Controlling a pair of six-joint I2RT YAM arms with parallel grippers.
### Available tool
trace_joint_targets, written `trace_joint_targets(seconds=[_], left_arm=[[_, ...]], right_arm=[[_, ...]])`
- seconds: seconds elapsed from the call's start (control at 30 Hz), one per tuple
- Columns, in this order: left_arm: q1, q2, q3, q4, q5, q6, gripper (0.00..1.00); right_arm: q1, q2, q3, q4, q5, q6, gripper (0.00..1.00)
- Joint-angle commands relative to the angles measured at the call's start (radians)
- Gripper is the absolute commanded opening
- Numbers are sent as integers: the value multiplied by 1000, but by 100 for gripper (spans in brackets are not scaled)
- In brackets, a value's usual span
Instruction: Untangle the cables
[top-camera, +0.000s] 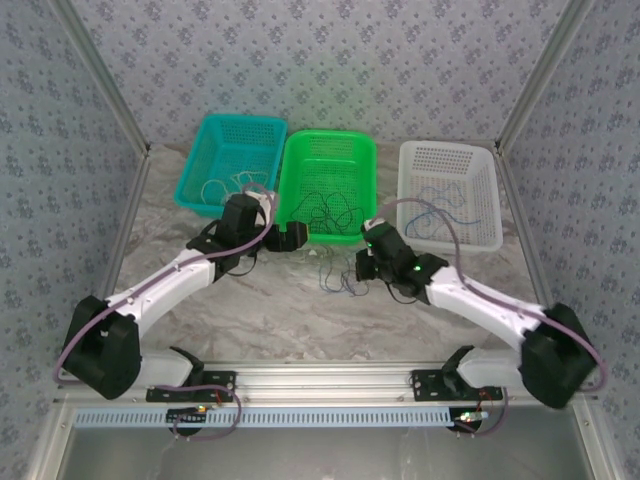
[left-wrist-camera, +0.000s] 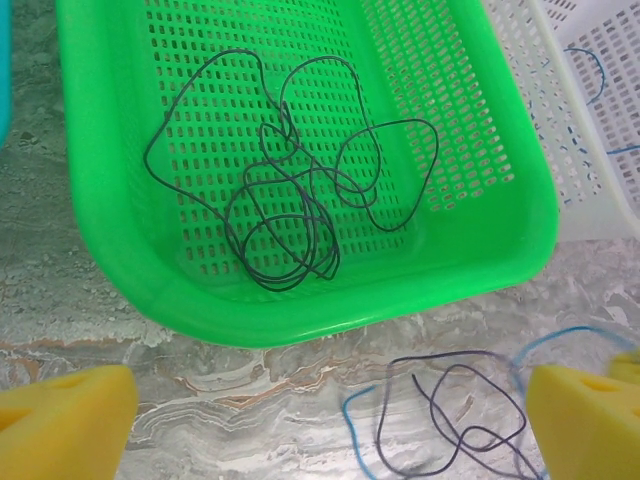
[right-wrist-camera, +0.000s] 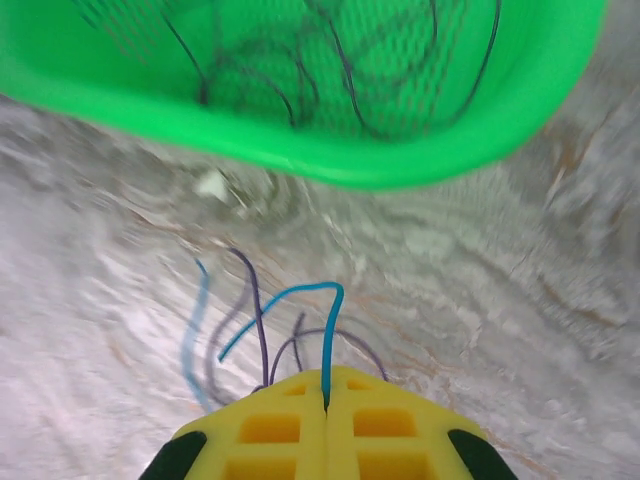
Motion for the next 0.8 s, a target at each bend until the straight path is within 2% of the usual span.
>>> trace_joint_targets(seconds=[0.0, 0.17, 0.43, 0.63, 0.77], left_arm=[[-10, 21, 17, 60, 53, 9, 99], [-43, 50, 43, 126, 107, 13, 100], [-153, 114, 125, 221, 154, 67, 99], [-197, 146, 129, 296, 250, 63, 91], [-205, 111, 68, 349, 237, 27, 88]], right_arm=[[7, -138, 1, -74, 51, -54, 0], [7, -253, 64, -118, 14, -117, 0], [18, -237, 210, -187, -108, -179, 0], [27, -217, 230, -206, -75, -154, 0], [32, -219, 223, -201, -38, -128, 0]])
